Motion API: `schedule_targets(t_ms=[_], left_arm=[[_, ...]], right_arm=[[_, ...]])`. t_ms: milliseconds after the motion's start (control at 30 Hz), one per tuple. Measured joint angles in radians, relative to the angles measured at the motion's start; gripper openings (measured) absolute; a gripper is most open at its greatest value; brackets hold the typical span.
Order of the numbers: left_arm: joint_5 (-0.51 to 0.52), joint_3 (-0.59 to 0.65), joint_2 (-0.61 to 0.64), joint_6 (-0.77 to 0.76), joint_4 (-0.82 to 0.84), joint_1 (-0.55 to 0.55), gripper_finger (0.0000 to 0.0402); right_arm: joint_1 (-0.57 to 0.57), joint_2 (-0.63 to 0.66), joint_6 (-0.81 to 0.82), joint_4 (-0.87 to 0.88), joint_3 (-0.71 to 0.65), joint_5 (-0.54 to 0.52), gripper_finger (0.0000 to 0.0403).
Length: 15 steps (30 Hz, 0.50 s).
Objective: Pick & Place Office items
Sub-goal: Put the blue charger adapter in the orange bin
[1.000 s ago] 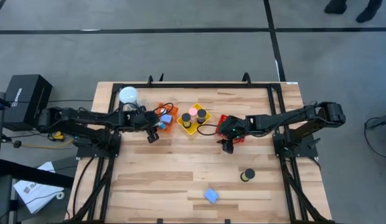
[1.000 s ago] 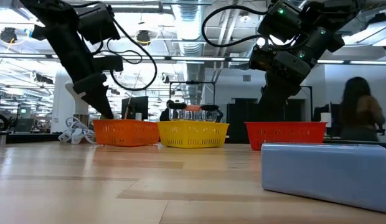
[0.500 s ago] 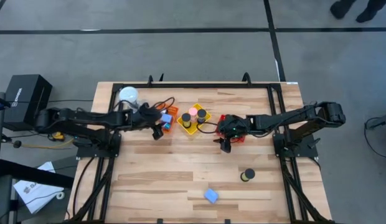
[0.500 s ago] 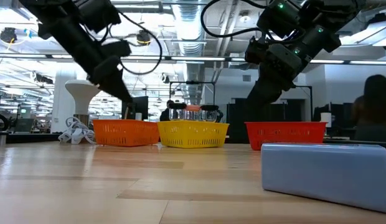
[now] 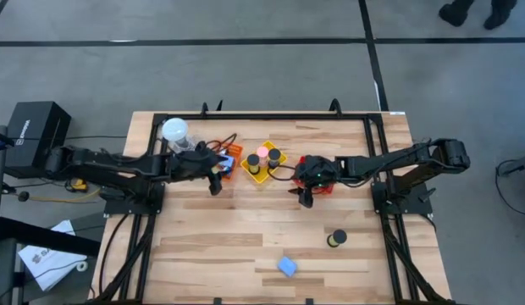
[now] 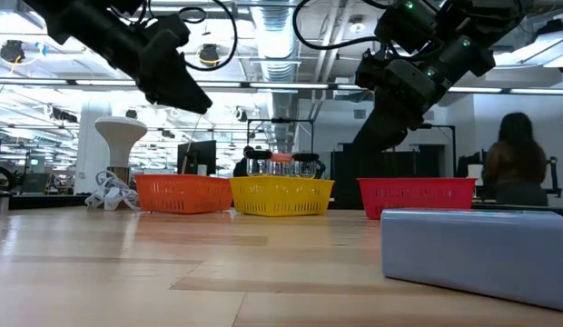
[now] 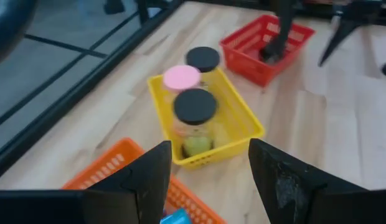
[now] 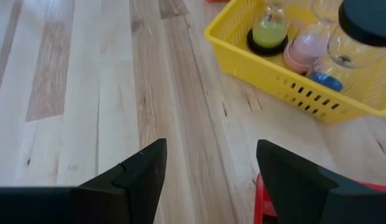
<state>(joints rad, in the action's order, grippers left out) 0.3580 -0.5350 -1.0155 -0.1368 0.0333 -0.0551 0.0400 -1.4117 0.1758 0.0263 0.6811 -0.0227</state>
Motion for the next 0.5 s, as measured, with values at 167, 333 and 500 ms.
schedule_targets(t_ms=[167,333,500], left_arm=[[0.0,0.0,-0.013,0.0,0.0,0.046,0.021],[0.0,0.0,-0.003,0.0,-0.009,0.051,0.021],[0.0,0.0,-0.004,0.0,-0.015,0.049,0.021]], right_arm=[[0.003,0.0,0.0,-0.02,0.0,0.0,0.024],[0.002,0.0,0.0,-0.02,0.0,0.0,0.024],[0.001,0.0,0.0,-0.019,0.0,0.0,0.024]])
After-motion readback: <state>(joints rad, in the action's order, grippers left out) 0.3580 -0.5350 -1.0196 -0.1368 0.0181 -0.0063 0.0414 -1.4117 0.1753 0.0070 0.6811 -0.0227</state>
